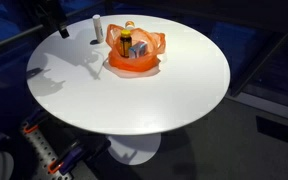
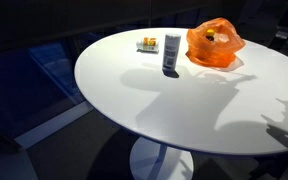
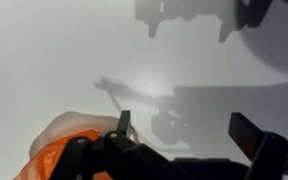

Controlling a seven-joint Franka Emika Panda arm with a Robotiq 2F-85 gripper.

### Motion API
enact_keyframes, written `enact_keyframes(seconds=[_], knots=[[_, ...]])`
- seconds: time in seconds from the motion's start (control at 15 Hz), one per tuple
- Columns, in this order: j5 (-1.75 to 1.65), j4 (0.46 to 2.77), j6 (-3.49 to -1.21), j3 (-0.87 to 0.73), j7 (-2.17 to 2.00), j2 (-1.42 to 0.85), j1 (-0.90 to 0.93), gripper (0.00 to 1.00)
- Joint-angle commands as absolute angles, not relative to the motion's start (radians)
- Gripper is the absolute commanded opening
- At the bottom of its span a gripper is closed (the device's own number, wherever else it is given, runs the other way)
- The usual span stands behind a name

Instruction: Put the two white bottles in the plastic

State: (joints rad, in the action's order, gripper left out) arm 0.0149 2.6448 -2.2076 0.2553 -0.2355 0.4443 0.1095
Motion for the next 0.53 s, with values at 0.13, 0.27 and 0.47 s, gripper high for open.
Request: enact_keyframes(seconds=[0.13, 0.27, 0.47], knots=[[0.008, 2.627, -2.202, 0.238, -0.239, 0.428, 0.121, 1.00], [0.002, 2.609, -2.203, 0.237, -0.242, 0.411, 0.116, 1.00], [-0.012, 2.577, -2.206, 0.237, -0.249, 0.383, 0.107, 1.00]])
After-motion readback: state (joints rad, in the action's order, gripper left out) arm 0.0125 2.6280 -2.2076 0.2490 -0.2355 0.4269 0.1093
